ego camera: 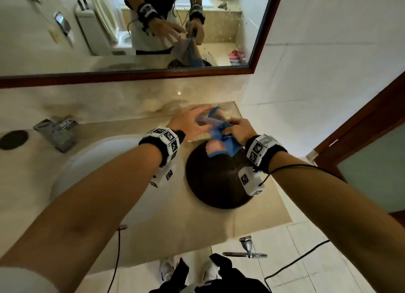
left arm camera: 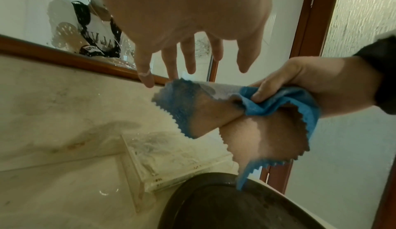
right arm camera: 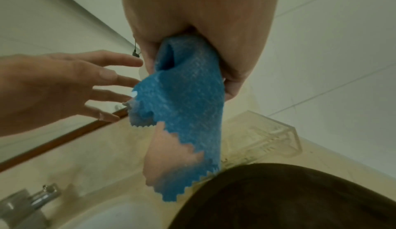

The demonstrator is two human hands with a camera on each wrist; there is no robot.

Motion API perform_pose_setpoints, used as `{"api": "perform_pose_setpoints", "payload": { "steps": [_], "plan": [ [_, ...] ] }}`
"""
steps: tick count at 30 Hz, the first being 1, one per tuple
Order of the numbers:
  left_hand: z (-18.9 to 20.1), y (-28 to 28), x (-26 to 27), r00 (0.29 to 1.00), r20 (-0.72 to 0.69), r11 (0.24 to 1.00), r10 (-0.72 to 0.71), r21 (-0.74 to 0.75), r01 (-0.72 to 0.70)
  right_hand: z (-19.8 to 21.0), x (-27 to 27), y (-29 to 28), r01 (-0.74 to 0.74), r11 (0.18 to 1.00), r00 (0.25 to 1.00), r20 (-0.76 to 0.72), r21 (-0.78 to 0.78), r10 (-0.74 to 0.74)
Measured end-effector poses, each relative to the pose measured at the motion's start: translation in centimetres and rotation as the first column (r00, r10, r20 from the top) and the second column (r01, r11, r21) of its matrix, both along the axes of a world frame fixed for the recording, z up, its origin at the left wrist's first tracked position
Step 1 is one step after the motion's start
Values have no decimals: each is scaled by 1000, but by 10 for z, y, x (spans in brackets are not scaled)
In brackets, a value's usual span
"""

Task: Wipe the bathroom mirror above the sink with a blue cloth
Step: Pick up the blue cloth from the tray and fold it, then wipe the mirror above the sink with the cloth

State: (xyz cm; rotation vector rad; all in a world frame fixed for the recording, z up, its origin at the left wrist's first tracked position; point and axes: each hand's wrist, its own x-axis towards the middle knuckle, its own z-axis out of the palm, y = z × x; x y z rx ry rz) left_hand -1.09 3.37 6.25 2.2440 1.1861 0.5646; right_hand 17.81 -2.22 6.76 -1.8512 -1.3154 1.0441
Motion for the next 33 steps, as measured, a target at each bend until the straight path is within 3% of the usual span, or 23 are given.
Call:
{"api": "perform_pose_setpoints", "payload": {
  "steps": [3,8,13,20,27,30,33],
  "plan": [
    [11,1,-3,999,37,999,12,35,-14,16,-8,6,32,999,993,-116,39,-28],
    [28,2,-10,998,40,998,48,-51,-46,32,-20,24,45,997,978,-205,66,-30],
    [44,1,-17,995,93,993,41,-113,-31,59,-42,31,71,994,887,-461,87,-23],
    [65,13,-28,973,213,995,93,-50,-85,87,-65,41,83,995,847,-530,52,-43],
    [87,23,-38,952,228,976,205,28,-217,99,-80,52,93,975,950,-310,203,-26],
    [93,28,-42,942,261,974,210,33,-226,100,-87,56,118,950,989,-119,290,-87],
    [97,34,-48,940,285,979,187,28,-203,103,-90,60,107,924,994,-19,368,-108]
  ]
}}
